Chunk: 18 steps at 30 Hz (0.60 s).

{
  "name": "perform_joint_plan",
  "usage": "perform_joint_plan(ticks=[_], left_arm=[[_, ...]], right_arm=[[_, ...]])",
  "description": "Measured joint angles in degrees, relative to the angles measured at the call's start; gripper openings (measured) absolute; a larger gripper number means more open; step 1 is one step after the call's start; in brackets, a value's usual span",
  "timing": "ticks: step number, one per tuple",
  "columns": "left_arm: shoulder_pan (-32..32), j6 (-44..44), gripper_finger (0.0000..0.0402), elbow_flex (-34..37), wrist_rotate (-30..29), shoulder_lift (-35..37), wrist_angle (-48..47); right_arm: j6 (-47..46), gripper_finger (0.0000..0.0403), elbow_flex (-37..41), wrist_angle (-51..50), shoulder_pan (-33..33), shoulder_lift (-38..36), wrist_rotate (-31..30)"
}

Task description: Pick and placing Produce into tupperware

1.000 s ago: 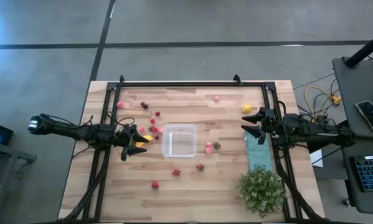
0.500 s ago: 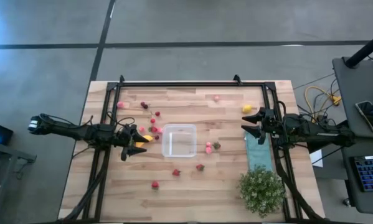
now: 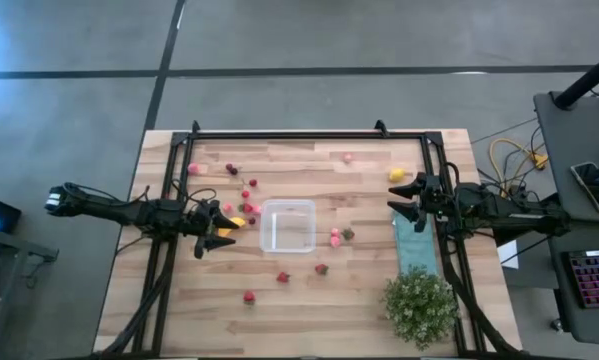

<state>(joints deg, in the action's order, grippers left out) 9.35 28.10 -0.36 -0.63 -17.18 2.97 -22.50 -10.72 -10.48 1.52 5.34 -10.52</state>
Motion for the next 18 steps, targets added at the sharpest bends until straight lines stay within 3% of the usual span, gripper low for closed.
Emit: perform_joint_plan(ticks=[9, 18], left_arm=[[0.0, 0.0, 0.0249, 0.0, 0.0, 0.0, 0.0], [0.0, 0.0, 0.0249, 0.0, 0.0, 0.0, 0.0]], right_arm=[[-0.1, 0.0245, 0.0, 2.0, 0.0, 0.0, 0.0], [-16.1, 0.0244, 0.0, 17.8, 0.0, 2.6, -0.7]])
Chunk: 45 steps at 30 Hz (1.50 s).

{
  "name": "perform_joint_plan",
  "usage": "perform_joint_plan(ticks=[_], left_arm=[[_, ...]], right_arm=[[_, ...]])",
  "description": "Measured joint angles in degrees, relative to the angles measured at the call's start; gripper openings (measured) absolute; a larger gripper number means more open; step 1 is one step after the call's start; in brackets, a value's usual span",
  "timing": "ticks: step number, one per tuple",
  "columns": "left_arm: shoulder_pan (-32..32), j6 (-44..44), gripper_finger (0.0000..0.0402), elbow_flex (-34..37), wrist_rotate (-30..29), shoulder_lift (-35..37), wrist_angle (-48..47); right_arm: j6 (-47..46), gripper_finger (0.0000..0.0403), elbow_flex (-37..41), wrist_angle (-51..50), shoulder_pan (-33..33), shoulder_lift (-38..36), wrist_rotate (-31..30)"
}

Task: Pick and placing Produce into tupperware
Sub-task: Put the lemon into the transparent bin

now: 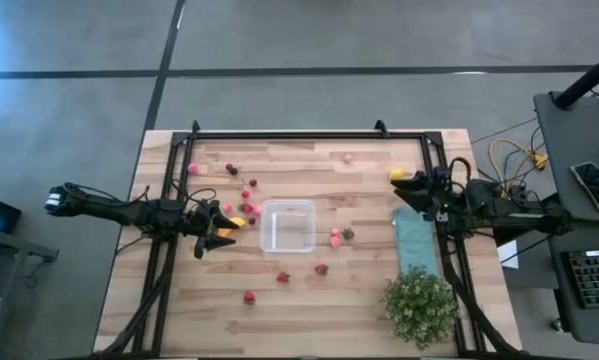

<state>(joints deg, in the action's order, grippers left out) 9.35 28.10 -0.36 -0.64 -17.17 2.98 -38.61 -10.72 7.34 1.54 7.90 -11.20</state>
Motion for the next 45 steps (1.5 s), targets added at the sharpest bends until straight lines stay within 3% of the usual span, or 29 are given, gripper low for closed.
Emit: perform_joint_plan(ticks=[4, 11, 15, 18, 22, 27, 29, 31, 33, 35, 36, 40, 43, 45], left_arm=[[0.0, 0.0, 0.0249, 0.0, 0.0, 0.0, 0.0], [0.0, 0.0, 0.0249, 0.0, 0.0, 0.0, 0.0], [0.0, 0.0, 0.0249, 0.0, 0.0, 0.0, 0.0], [0.0, 0.0, 0.0249, 0.0, 0.0, 0.0, 0.0], [0.0, 0.0, 0.0249, 0.0, 0.0, 0.0, 0.0], [0.0, 0.0, 0.0249, 0.0, 0.0, 0.0, 0.0], [0.0, 0.0, 0.0249, 0.0, 0.0, 0.0, 0.0], [0.0, 0.0, 0.0249, 0.0, 0.0, 0.0, 0.0], [0.0, 0.0, 0.0249, 0.0, 0.0, 0.0, 0.0], [0.0, 0.0, 0.0249, 0.0, 0.0, 0.0, 0.0], [0.0, 0.0, 0.0249, 0.0, 0.0, 0.0, 0.0], [0.0, 0.0, 0.0249, 0.0, 0.0, 0.0, 0.0], [0.0, 0.0, 0.0249, 0.0, 0.0, 0.0, -0.1], [0.0, 0.0, 0.0249, 0.0, 0.0, 0.0, 0.0]], right_arm=[[-1.0, 0.0248, 0.0, 7.6, 0.0, 3.5, -2.6], [17.5, 0.0247, 0.0, 21.8, 0.0, 10.0, -23.1], [27.8, 0.0249, 0.0, 30.6, 0.0, 14.1, -31.5], [38.5, 0.0249, 0.0, 37.3, 0.0, 17.2, -33.9], [55.8, 0.0245, -0.1, 44.9, 0.0, 21.0, -32.2], [71.7, 0.0247, -6.4, 44.5, 0.0, 25.4, -31.9], [80.0, 0.0249, -10.1, 42.7, 0.0, 27.3, -35.1], [85.0, 0.0249, -13.7, 41.3, 0.0, 29.1, -42.4], [80.7, 0.0248, -17.6, 41.2, 0.0, 30.8, -55.5], [70.5, 0.0245, -21.7, 41.5, 0.0, 32.1, -72.6], [66.8, 0.0244, -23.1, 41.3, 0.1, 32.5, -77.9], [70.6, 0.0242, -26.1, 39.5, -1.2, 32.0, -72.8], [67.8, 0.0242, -28.2, 39.5, -1.1, 33.2, -75.4], [65.8, 0.0242, -29.5, 39.5, -1.0, 33.4, -73.5]])
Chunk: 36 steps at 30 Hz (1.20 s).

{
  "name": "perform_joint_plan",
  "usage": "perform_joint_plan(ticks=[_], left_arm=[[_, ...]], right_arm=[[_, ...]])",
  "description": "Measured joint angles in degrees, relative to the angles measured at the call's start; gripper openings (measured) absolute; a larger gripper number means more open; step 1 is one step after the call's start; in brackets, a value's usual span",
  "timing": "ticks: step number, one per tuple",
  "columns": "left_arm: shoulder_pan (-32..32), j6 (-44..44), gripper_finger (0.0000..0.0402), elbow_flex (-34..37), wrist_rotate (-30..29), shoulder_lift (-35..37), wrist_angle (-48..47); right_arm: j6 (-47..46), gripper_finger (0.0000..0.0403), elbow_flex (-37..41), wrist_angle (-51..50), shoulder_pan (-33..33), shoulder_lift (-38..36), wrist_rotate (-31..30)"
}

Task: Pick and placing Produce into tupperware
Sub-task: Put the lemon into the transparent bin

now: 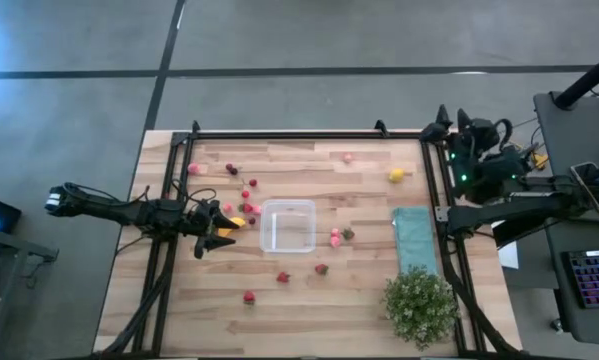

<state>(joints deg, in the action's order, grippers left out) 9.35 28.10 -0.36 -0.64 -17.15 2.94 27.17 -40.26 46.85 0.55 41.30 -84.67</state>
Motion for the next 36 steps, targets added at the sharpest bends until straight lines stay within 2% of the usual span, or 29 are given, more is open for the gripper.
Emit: perform_joint_plan(ticks=[6, 8, 10, 13, 15, 18, 21, 22, 24, 26, 28, 30, 33, 36], left_arm=[[0.0, 0.0, 0.0249, 0.0, 0.0, 0.0, 0.0], [0.0, 0.0, 0.0249, 0.0, 0.0, 0.0, 0.1], [0.0, 0.0, 0.0249, 0.0, 0.0, 0.0, 0.0], [0.0, 0.0, 0.0249, 0.0, 0.0, 0.0, 0.0], [0.0, 0.0, 0.0249, 0.0, 0.0, 0.0, 0.0], [0.0, 0.0, 0.0249, 0.0, 0.0, 0.0, 0.0], [0.0, 0.0, 0.0249, 0.0, 0.0, 0.0, 0.0], [0.0, 0.0, 0.0249, 0.0, 0.0, 0.0, 0.0], [0.0, 0.0, 0.0249, 0.0, 0.0, 0.0, 0.0], [0.0, 0.0, 0.0249, 0.0, 0.0, 0.0, 0.0], [0.0, 0.0, 0.0249, 0.0, 0.0, 0.0, 0.0], [0.0, 0.0, 0.0249, 0.0, 0.0, 0.0, 0.0], [0.0, 0.0, 0.0249, 0.0, 0.0, 0.0, 0.0], [0.0, 0.0, 0.0249, 0.0, 0.0, 0.0, 0.0]], right_arm=[[-3.2, 0.0241, -3.7, 0.1, 2.5, 1.4, 20.3], [-2.0, 0.024, -5.1, 0.1, 4.5, 2.2, 23.8], [-1.3, 0.024, -6.5, 0.1, 6.8, 3.2, 22.5], [-1.6, 0.0242, -9.3, -0.5, 10.1, 5.3, 15.5], [0.5, 0.0242, -11.6, -3.7, 11.9, 6.9, 13.2], [1.0, 0.0241, -16.1, -15.6, 13.7, 9.6, 12.9], [-7.1, 0.024, -22.0, -35.0, 15.4, 13.1, 15.6], [-11.6, 0.0241, -24.2, -42.4, 16.2, 14.3, 18.5], [-22.8, 0.0242, -29.1, -57.6, 18.7, 16.8, 27.9], [-32.9, 0.0244, -33.8, -70.5, 23.2, 19.6, 38.1], [-40.1, 0.0245, -37.4, -82.0, 28.2, 22.9, 44.8], [-45.9, 0.0244, -39.7, -92.1, 32.9, 26.2, 47.4], [-53.9, 0.0242, -41.7, -104.8, 38.3, 29.9, 47.7], [-58.6, 0.0244, -42.0, -113.9, 42.2, 33.4, 53.2]])
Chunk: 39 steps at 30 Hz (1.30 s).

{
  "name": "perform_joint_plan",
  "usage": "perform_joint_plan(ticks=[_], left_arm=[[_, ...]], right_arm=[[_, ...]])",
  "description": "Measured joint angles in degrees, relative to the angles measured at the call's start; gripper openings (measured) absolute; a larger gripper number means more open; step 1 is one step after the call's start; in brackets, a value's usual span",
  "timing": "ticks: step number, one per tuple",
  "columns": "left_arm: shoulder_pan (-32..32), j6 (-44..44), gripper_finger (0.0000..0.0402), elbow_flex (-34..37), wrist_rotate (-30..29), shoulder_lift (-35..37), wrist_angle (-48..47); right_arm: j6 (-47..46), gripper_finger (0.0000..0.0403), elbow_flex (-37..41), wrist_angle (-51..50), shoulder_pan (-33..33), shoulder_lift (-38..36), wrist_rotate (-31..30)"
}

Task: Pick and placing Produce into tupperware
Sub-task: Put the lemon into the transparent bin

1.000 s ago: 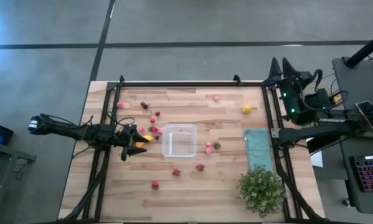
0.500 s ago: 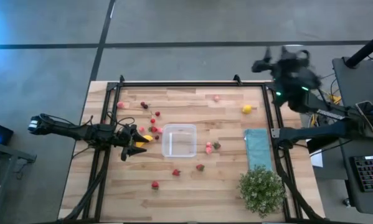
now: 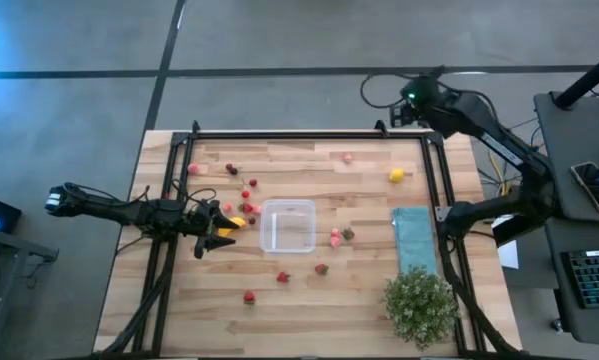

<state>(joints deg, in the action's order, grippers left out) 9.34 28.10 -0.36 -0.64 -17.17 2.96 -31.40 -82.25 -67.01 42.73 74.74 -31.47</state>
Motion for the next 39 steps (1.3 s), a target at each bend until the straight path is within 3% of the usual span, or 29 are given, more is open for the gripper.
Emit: perform_joint_plan(ticks=[5, 13, 17, 28, 39], left_arm=[[0.0, 0.0, 0.0249, 0.0, 0.0, 0.0, 0.0], [0.0, 0.0, 0.0249, 0.0, 0.0, 0.0, 0.0], [0.0, 0.0, 0.0249, 0.0, 0.0, 0.0, 0.0], [0.0, 0.0, 0.0249, 0.0, 0.0, 0.0, 0.0], [0.0, 0.0, 0.0249, 0.0, 0.0, 0.0, 0.0]], right_arm=[[-1.6, 0.0247, 2.4, -6.1, 3.0, 5.2, 9.0], [-1.6, 0.0242, 7.1, -11.8, 3.5, 12.6, 9.9], [-1.2, 0.0244, 10.3, -12.0, 3.4, 13.7, 13.5], [-0.1, 0.0245, 17.4, -9.9, 2.7, 14.8, 13.5], [1.7, 0.0245, 16.8, -4.4, 2.7, 14.7, 13.4]])
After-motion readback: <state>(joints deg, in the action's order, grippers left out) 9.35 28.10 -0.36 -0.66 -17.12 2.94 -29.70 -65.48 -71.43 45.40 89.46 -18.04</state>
